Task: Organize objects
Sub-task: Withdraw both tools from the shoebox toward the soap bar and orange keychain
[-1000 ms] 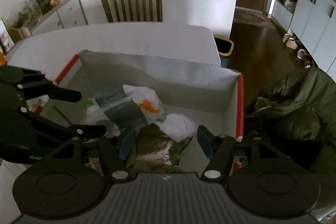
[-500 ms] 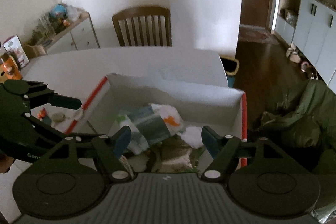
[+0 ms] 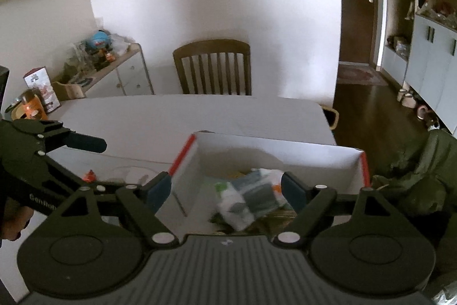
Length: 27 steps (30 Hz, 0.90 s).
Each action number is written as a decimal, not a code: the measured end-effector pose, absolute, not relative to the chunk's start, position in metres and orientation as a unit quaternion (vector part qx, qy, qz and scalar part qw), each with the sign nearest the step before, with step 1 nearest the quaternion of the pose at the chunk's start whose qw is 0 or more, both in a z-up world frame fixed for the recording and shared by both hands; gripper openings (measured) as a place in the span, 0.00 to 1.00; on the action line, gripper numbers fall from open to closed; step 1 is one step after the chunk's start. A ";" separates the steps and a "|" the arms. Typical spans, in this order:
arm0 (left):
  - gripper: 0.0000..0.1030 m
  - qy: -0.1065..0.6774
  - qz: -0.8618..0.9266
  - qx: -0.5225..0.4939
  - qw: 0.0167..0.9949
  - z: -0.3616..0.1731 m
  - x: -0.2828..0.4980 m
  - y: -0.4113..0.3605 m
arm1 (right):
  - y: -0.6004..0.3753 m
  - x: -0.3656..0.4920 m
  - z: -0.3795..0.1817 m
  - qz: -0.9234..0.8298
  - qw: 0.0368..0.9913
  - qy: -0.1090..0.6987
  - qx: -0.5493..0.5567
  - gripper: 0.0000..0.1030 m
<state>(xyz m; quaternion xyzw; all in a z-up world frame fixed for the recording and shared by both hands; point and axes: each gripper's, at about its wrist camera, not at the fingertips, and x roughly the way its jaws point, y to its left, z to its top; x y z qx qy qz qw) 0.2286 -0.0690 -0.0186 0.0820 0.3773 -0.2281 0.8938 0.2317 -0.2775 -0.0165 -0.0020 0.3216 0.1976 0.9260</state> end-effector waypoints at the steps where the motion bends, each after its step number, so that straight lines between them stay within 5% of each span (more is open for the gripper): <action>1: 0.99 0.376 -0.226 0.080 0.895 -0.018 0.228 -0.063 | -0.272 0.229 -0.016 0.199 0.926 0.320 -0.002 0.84; 27: 0.99 0.380 -0.153 0.059 0.910 -0.046 0.236 0.102 | -0.114 0.199 -0.034 0.244 0.907 0.340 -0.037 0.85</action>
